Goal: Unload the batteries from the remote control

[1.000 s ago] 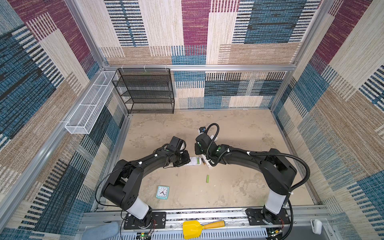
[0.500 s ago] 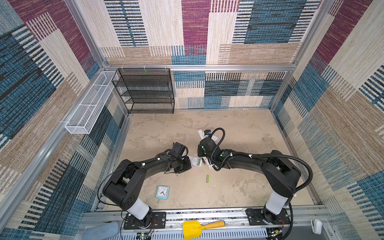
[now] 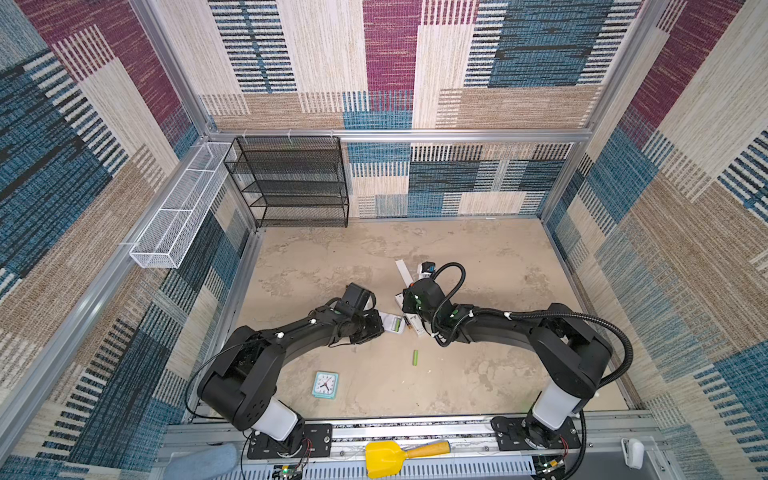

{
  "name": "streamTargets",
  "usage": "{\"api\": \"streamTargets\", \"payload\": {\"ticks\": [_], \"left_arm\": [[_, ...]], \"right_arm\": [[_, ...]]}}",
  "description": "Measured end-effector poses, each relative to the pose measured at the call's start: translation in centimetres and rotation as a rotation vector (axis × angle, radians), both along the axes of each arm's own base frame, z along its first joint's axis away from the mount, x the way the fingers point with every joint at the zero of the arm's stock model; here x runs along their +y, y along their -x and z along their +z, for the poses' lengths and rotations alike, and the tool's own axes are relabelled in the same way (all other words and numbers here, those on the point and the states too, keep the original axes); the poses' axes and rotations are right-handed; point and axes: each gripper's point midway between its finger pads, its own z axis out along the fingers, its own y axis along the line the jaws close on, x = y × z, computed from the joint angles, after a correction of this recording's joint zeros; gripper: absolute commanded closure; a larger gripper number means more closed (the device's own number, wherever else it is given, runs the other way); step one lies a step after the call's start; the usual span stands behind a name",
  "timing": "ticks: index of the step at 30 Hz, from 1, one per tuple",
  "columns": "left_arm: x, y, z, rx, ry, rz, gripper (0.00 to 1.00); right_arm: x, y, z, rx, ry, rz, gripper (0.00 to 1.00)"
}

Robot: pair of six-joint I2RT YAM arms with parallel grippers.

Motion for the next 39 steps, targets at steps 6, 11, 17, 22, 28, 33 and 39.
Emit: {"api": "streamTargets", "payload": {"ticks": [6,11,17,22,28,33,39], "left_arm": [[-0.8,-2.6,2.4,-0.072,0.014,0.013,0.84],[-1.7,-4.8,1.9,-0.071,0.002,0.006,0.84],[-1.3,-4.1,-0.3,-0.027,-0.027,0.007,0.84],[-0.8,-3.6,-1.0,-0.026,-0.02,0.034,0.84],[-0.5,-3.4,-1.0,-0.036,-0.011,0.057,0.84],[0.0,-3.4,-1.3,-0.034,-0.03,0.073,0.84],[0.1,-3.1,-1.3,-0.04,-0.02,0.078,0.84]], "right_arm": [[0.2,-0.5,-0.1,-0.019,0.018,0.001,1.0],[0.6,-0.9,-0.1,-0.041,0.024,0.013,1.0],[0.7,-1.4,0.6,-0.064,0.0,0.01,1.0],[0.7,-1.9,1.0,-0.067,-0.048,0.009,1.0],[0.9,-1.7,0.7,-0.048,-0.085,0.014,1.0],[1.1,-1.5,0.4,-0.035,-0.102,0.023,1.0],[1.4,-0.8,-0.3,0.0,-0.148,0.039,1.0]]}}
